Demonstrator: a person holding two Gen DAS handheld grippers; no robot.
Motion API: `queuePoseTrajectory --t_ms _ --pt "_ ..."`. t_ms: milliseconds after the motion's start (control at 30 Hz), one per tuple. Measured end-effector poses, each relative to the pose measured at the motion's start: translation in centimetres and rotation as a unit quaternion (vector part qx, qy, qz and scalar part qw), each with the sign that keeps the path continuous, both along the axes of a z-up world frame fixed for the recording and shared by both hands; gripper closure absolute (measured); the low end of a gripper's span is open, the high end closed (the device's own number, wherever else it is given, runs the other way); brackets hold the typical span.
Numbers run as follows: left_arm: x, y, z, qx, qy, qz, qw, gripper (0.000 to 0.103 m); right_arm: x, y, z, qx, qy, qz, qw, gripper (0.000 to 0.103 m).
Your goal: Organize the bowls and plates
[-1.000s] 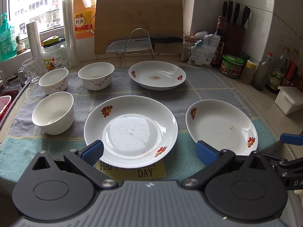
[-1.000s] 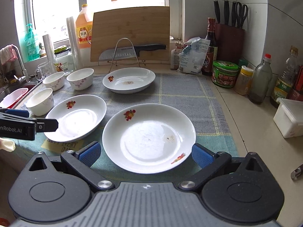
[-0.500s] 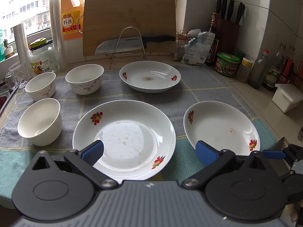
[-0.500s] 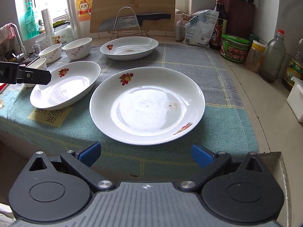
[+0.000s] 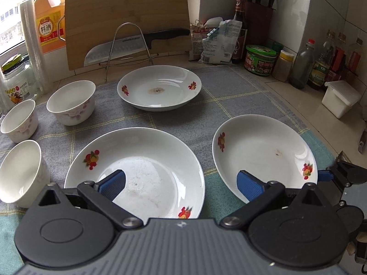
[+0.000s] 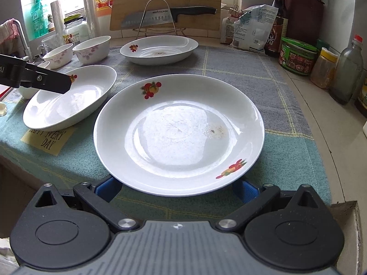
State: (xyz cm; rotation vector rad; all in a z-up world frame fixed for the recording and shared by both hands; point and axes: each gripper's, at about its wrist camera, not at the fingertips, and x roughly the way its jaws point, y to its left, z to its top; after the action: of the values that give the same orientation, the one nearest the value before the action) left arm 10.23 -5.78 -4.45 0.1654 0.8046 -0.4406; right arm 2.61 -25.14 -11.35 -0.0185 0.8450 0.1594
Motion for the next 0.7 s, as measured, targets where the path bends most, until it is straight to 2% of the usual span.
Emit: queuePoseTrajectory --t_ms 167,400,700 --pt "1.5 -1.9 -0.1 0.012 0.010 -0.051 0.9986 0.001 0.5 0.3 -0.3 -0.023 -0.001 0.006 1.000 0.000" --pt "3.3 -4.8 -0.3 0.023 0.025 -0.126 0.9915 0.001 0.4 0.1 -0.4 -0.022 -0.008 0.019 1.000 0.000" --pt "6.9 -7.1 -0.7 0.036 0.056 -0.215 0.9743 0.001 0.3 0.1 -0.4 -0.021 -0.012 0.015 1.000 0.000"
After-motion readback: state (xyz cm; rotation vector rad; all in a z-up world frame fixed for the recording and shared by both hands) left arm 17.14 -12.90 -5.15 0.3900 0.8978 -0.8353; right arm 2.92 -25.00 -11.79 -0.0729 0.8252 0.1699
